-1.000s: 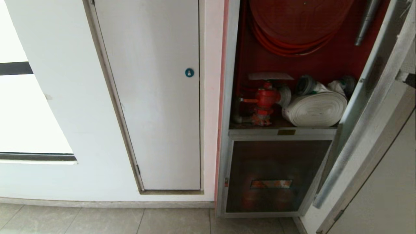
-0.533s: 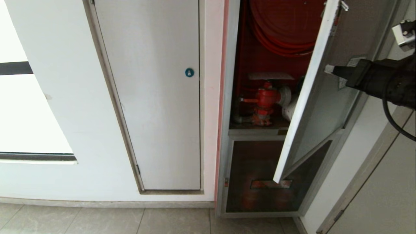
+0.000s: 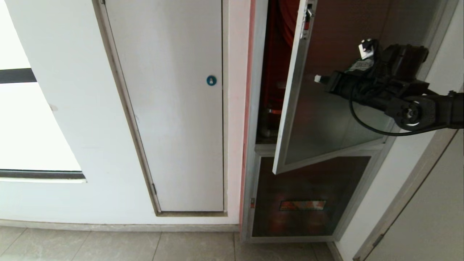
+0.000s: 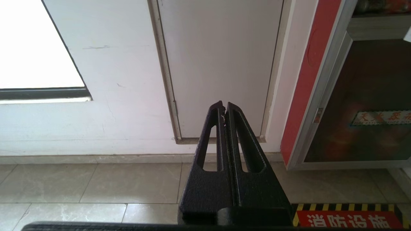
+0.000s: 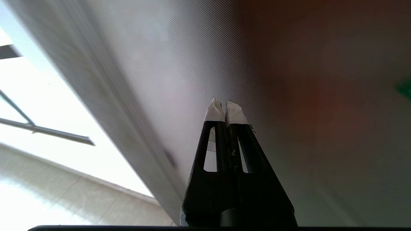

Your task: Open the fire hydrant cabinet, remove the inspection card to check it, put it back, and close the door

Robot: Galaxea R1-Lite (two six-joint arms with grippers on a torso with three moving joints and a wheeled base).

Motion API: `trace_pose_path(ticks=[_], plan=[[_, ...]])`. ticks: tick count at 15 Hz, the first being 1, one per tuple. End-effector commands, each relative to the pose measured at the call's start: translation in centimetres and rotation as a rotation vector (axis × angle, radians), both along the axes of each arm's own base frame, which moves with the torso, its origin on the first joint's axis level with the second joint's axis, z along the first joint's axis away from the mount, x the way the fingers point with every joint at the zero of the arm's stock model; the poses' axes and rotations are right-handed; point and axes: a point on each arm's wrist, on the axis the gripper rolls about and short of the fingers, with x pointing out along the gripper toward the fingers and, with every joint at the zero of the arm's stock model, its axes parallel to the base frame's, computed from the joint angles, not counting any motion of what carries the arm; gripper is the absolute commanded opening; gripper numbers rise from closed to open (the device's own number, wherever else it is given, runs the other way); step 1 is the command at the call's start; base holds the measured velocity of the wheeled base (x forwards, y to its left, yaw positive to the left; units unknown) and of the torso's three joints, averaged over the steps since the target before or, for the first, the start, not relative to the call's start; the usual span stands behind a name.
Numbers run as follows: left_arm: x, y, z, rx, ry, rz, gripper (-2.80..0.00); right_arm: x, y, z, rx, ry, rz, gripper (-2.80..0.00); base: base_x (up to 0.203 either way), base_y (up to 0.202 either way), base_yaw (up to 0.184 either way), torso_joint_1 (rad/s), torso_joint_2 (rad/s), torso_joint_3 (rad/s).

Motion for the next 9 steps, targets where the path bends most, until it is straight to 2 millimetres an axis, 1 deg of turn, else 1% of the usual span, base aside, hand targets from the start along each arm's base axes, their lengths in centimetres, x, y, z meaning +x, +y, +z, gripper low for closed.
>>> trace_pose_path(ticks=[1,2,3,5,7,9], plan=[[0.1,0.0,-0.2,0.000,0.008,0.000,-2.80,2.5,0.2,-2.4,-0.002,0.036,0.001,-2.80,0.000,0.000,0.000,0.000,0.00,0.000],[0.1,0.0,-0.2,0.000,0.007,0.000,-2.80,2.3,0.2,-2.0,0.000,0.025,0.001,-2.80,0.000,0.000,0.000,0.000,0.00,0.000],[0.1,0.0,-0.2,0.000,0.008,0.000,-2.80,1.6,0.2,-1.3,0.001,0.015,0.002,-2.80,0.000,0.000,0.000,0.000,0.00,0.000],[0.1,0.0,-0.2,0.000,0.008,0.000,-2.80,-0.4,0.3,0.2,0.000,0.001,0.006,-2.80,0.000,0.000,0.000,0.000,0.00,0.000],[0.1,0.0,-0.2,0.000,0.008,0.000,-2.80,-3.0,0.5,1.2,-0.003,0.001,0.014,-2.80,0.000,0.000,0.000,0.000,0.00,0.000],[0.1,0.0,-0.2,0.000,0.008,0.000,-2.80,-6.5,0.7,2.4,-0.006,-0.006,0.027,-2.80,0.000,0.000,0.000,0.000,0.00,0.000]])
